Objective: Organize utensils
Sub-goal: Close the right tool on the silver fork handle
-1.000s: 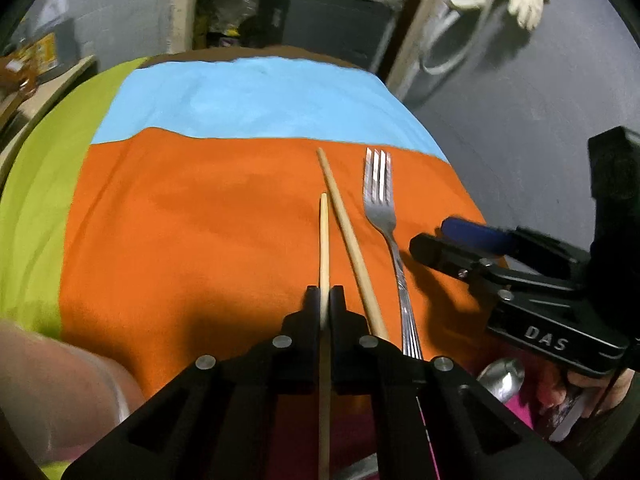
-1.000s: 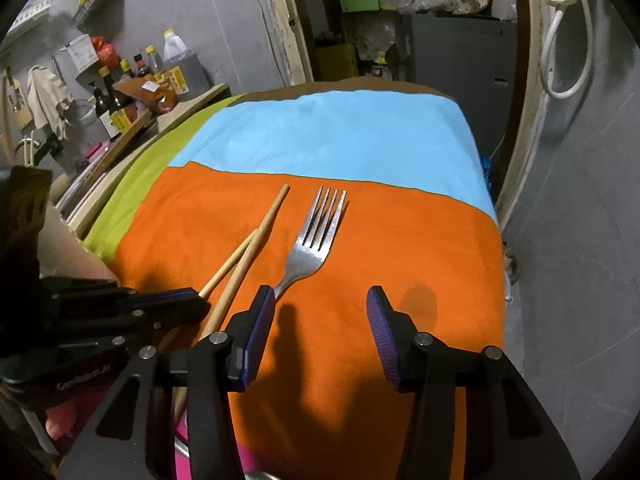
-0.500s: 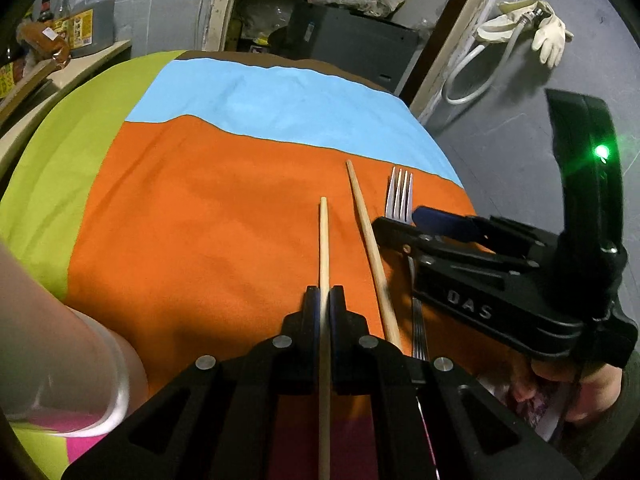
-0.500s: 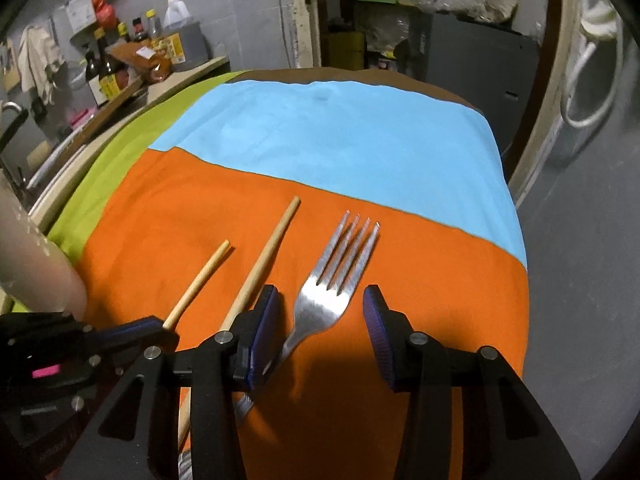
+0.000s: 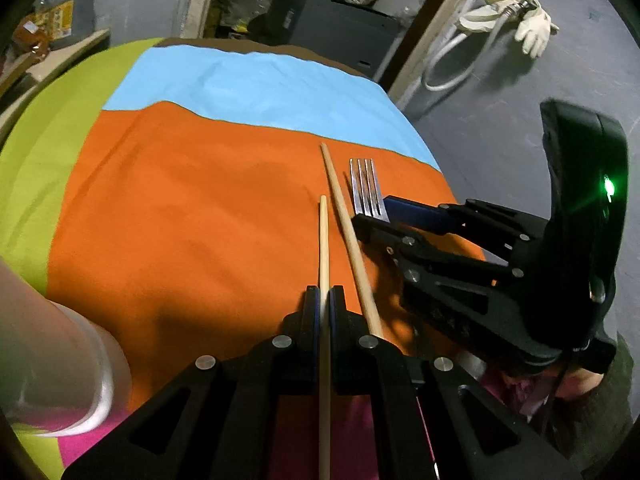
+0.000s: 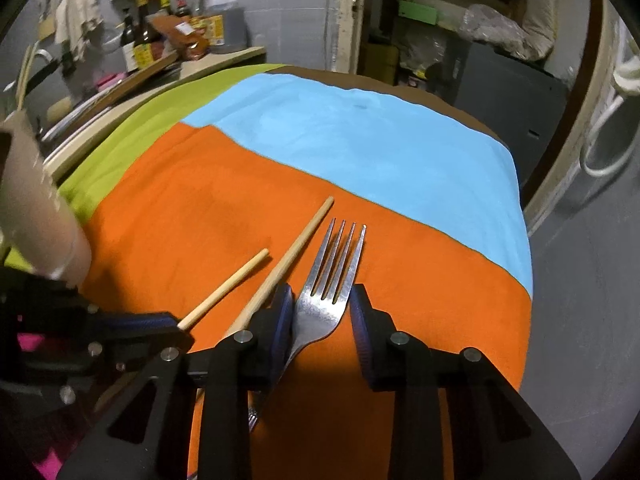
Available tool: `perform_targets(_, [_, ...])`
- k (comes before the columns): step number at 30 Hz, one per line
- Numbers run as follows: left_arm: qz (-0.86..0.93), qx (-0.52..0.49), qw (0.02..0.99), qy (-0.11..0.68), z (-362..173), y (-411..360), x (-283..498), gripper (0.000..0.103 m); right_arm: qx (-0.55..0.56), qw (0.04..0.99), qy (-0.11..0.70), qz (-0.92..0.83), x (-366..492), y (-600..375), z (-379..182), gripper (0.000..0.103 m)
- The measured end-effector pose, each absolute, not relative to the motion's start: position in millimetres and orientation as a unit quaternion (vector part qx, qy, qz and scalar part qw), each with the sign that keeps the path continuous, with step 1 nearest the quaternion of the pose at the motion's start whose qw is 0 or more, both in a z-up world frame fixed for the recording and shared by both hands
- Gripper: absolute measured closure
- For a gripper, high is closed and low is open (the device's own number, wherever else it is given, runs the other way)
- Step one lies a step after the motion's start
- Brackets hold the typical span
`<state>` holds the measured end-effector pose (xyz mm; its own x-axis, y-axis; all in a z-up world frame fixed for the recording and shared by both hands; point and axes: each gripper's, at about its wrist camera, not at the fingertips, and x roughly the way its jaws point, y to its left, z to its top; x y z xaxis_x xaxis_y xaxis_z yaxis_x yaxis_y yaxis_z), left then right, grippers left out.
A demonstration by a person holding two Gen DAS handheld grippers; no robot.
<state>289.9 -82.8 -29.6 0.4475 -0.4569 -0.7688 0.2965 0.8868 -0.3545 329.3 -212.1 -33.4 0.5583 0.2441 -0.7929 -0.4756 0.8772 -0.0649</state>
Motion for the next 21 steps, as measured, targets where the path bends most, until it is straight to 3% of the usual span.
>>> perform_targets(13, [-0.242,-0.067,0.829,0.499,-29,-81,290,0.1,-0.15,0.868,0.432,0.194,309,-219,-33,0.075])
perform_targets(21, [-0.24,-0.052,0.823,0.513,-28,-81,288,0.1,-0.133,0.86,0.45,0.2,297,-232,-33,0.066])
